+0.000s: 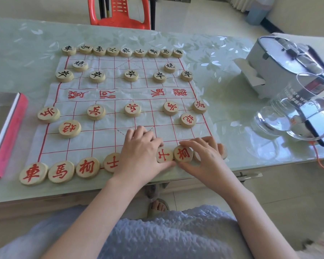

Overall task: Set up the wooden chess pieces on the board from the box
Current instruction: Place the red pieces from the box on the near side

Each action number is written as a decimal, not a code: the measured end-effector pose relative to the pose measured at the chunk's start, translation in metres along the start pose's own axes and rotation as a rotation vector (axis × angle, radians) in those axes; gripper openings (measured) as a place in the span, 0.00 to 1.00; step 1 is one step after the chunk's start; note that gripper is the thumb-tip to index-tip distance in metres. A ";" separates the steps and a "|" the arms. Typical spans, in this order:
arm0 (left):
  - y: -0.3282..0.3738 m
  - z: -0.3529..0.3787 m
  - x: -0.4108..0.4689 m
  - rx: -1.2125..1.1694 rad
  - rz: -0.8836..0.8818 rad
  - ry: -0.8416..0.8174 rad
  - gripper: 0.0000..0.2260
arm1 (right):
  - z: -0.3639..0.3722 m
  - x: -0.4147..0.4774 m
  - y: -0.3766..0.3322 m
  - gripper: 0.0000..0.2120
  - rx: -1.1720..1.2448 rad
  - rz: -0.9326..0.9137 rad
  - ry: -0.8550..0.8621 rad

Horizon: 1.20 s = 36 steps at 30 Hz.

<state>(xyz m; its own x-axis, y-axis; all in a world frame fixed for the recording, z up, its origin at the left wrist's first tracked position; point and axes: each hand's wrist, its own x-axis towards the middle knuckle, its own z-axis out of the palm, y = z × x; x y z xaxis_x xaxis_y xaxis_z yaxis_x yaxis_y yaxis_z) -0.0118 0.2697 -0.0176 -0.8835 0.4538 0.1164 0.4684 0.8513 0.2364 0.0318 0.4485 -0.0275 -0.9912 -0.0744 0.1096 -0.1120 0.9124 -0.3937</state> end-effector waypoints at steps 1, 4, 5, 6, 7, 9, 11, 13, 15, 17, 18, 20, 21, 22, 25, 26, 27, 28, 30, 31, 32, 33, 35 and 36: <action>0.000 -0.001 0.000 -0.005 -0.001 -0.015 0.33 | 0.001 0.000 0.000 0.23 -0.001 -0.007 -0.002; -0.005 -0.003 -0.002 -0.060 0.044 -0.072 0.33 | 0.002 0.000 0.000 0.23 -0.021 -0.019 -0.007; -0.007 -0.005 -0.003 -0.092 0.075 -0.097 0.31 | 0.002 -0.001 0.000 0.23 -0.019 -0.017 -0.009; -0.008 -0.008 -0.004 -0.131 0.101 -0.127 0.29 | 0.001 -0.001 -0.001 0.24 -0.008 -0.014 -0.011; -0.010 -0.011 -0.005 -0.173 0.115 -0.158 0.27 | 0.000 -0.002 -0.001 0.24 0.010 -0.012 -0.013; -0.013 -0.012 -0.007 -0.225 0.139 -0.184 0.25 | -0.001 -0.003 -0.002 0.25 0.043 -0.005 -0.025; -0.014 -0.010 -0.007 -0.220 0.157 -0.167 0.24 | -0.001 -0.004 -0.002 0.25 0.049 -0.003 -0.038; -0.013 -0.010 -0.006 -0.205 0.139 -0.140 0.23 | 0.000 -0.003 -0.002 0.24 0.040 -0.002 -0.033; -0.012 -0.008 -0.005 -0.182 0.100 -0.102 0.24 | 0.002 -0.003 -0.001 0.24 0.043 0.011 -0.021; -0.012 -0.004 -0.005 -0.132 0.081 -0.069 0.25 | 0.002 -0.002 -0.001 0.24 0.048 0.017 -0.012; -0.011 -0.003 -0.005 -0.112 0.072 -0.062 0.27 | 0.003 -0.002 -0.001 0.25 0.049 0.019 -0.008; -0.011 -0.002 -0.004 -0.099 0.051 -0.079 0.32 | 0.003 -0.002 -0.001 0.25 0.060 0.028 -0.011; -0.011 -0.003 -0.004 -0.100 0.049 -0.094 0.34 | 0.002 -0.002 -0.001 0.26 0.066 0.034 -0.019; -0.011 -0.005 -0.005 -0.111 0.053 -0.107 0.34 | 0.002 -0.003 -0.001 0.26 0.067 0.038 -0.030; -0.015 -0.009 -0.007 -0.214 0.090 -0.162 0.28 | 0.002 -0.004 0.000 0.26 0.057 0.037 -0.036; -0.016 -0.009 -0.008 -0.248 0.104 -0.172 0.25 | 0.001 -0.004 0.000 0.25 0.057 0.037 -0.031; -0.016 -0.009 -0.008 -0.271 0.110 -0.173 0.23 | 0.001 -0.004 0.000 0.25 0.058 0.041 -0.031; -0.016 -0.009 -0.008 -0.278 0.105 -0.172 0.22 | 0.001 -0.004 -0.001 0.25 0.061 0.043 -0.031; -0.015 -0.008 -0.008 -0.257 0.081 -0.154 0.23 | 0.001 -0.004 -0.001 0.24 0.074 0.048 -0.027; -0.015 -0.008 -0.008 -0.237 0.064 -0.144 0.24 | 0.001 -0.004 -0.001 0.24 0.080 0.051 -0.024; -0.014 -0.008 -0.008 -0.216 0.048 -0.134 0.25 | 0.001 -0.005 -0.001 0.24 0.083 0.052 -0.021; -0.015 -0.007 -0.007 -0.198 0.036 -0.125 0.25 | 0.001 -0.005 0.000 0.24 0.086 0.052 -0.020; -0.015 -0.006 -0.008 -0.171 0.027 -0.110 0.25 | 0.001 -0.005 -0.001 0.23 0.092 0.054 -0.027; -0.015 -0.006 -0.008 -0.162 0.026 -0.106 0.25 | 0.001 -0.005 -0.001 0.23 0.100 0.058 -0.034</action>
<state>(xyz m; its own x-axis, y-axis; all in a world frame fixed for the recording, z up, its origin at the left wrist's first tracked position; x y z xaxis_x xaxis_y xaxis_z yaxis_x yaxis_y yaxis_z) -0.0117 0.2523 -0.0166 -0.8610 0.5080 0.0242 0.4765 0.7890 0.3878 0.0369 0.4480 -0.0286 -0.9978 -0.0383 0.0535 -0.0595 0.8712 -0.4873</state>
